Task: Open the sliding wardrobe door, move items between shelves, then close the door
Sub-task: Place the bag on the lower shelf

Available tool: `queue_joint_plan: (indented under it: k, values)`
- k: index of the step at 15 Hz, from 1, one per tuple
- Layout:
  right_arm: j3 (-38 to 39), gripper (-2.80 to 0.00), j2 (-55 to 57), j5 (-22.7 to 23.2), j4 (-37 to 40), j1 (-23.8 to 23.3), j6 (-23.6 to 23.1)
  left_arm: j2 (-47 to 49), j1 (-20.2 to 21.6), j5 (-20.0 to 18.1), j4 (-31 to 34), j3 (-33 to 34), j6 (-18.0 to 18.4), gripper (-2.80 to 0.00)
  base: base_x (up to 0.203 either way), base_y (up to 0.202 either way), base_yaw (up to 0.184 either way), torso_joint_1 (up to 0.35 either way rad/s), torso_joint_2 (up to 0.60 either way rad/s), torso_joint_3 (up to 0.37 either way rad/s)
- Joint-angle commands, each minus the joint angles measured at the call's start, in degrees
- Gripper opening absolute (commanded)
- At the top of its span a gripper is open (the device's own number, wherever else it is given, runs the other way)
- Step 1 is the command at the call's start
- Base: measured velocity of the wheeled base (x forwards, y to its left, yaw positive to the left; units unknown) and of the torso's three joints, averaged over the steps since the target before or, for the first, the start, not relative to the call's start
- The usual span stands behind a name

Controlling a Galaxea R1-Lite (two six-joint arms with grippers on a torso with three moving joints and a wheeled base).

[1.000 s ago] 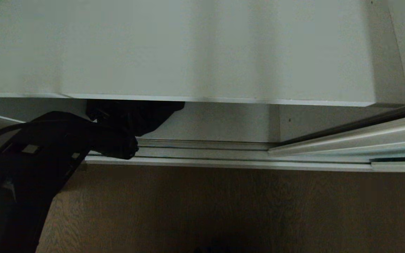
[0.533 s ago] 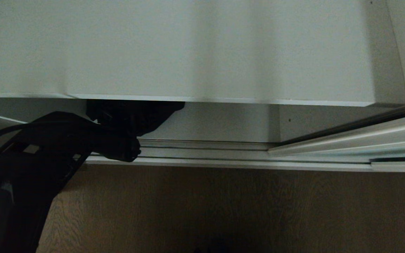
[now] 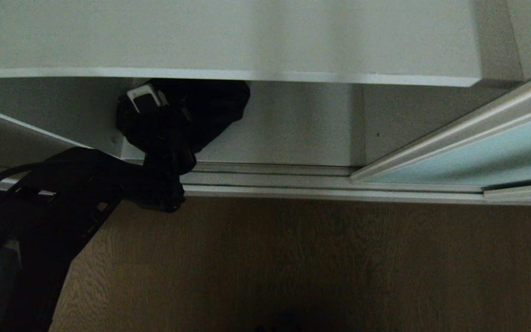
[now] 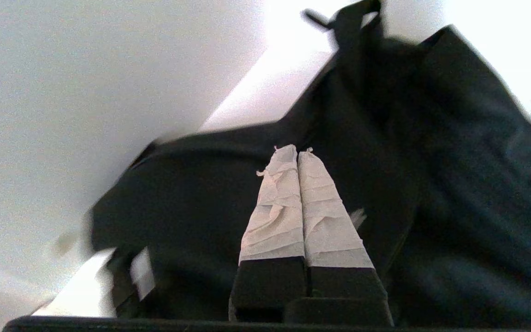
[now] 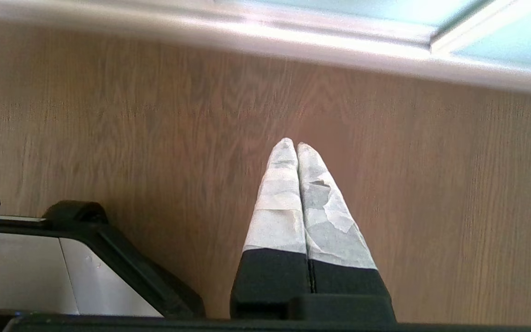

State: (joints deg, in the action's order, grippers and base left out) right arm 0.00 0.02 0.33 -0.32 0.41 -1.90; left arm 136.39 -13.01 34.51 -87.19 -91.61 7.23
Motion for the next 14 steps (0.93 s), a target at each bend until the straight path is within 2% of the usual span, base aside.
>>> queue_joint_plan:
  k: [1,6,9,14]
  values:
    - [0.0,-2.80,-0.2,0.0,0.0,0.0,0.0,0.0,0.0,0.2,-0.5,-0.1,0.2,-2.80,-0.196,0.000,-0.001,0.002,0.00,-0.001]
    - [0.0,-2.80,-0.2,0.0,0.0,0.0,0.1,-0.6,0.0,0.2,-0.5,-0.1,0.2,-2.80,-0.177,0.000,0.001,0.005,0.00,0.002]
    - [0.0,-2.80,-0.2,0.1,0.0,0.0,0.0,-2.7,0.0,0.0,-0.5,2.4,0.2,-2.80,0.000,0.000,0.000,0.000,0.00,0.000]
    - [0.0,-2.80,-0.2,0.0,0.0,0.0,0.0,-12.8,-0.5,-0.6,-0.5,17.0,-0.2,-2.80,0.000,0.000,0.000,0.000,0.00,0.000]
